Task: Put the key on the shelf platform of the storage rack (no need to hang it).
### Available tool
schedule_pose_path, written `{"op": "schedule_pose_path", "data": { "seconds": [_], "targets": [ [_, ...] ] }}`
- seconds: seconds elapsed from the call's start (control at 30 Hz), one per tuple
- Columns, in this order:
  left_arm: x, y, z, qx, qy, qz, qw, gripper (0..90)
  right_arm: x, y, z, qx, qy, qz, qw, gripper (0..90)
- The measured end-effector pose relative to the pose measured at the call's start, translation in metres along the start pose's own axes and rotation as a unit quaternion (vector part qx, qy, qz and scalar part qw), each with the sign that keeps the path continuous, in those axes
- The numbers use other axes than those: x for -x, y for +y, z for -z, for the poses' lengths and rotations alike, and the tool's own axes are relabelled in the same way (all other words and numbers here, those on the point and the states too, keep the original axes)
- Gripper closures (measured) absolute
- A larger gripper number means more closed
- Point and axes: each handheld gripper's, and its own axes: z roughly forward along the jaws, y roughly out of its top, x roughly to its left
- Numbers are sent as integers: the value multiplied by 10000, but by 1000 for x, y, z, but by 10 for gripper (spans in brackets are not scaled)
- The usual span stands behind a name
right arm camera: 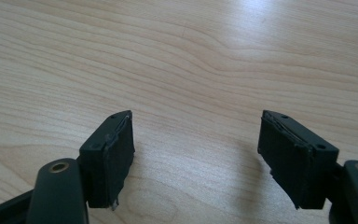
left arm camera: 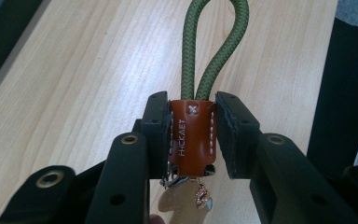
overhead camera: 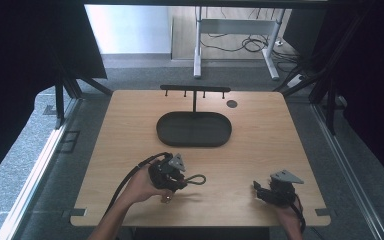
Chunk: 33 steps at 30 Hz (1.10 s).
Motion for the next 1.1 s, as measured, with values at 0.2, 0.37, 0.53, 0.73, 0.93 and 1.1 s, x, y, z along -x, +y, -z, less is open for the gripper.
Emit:
{"op": "schedule_pose_path", "data": {
  "seconds": [0.2,0.37,0.53,0.73,0.93,1.1],
  "targets": [
    [5,1,-11,-149,-89,-73,9998,672,-18,5,-6,-69,71,249,9996,248],
    [5,2,-8,-42,-46,-5,10000,673,-19,5,-5,-27,-22,234,9997,289],
    [1,0,-1,-7,48,38,10000,674,-14,4,-4,-58,-51,53,10000,289],
    [-4,0,5,25,133,76,9999,673,-14,4,-4,-67,-22,71,9999,276],
    [-15,6,9,34,185,172,9997,673,-13,4,-4,-66,5,62,10000,275],
    [-24,11,13,32,268,221,9994,674,-12,3,-4,-62,12,56,10000,275]
  ]
}}
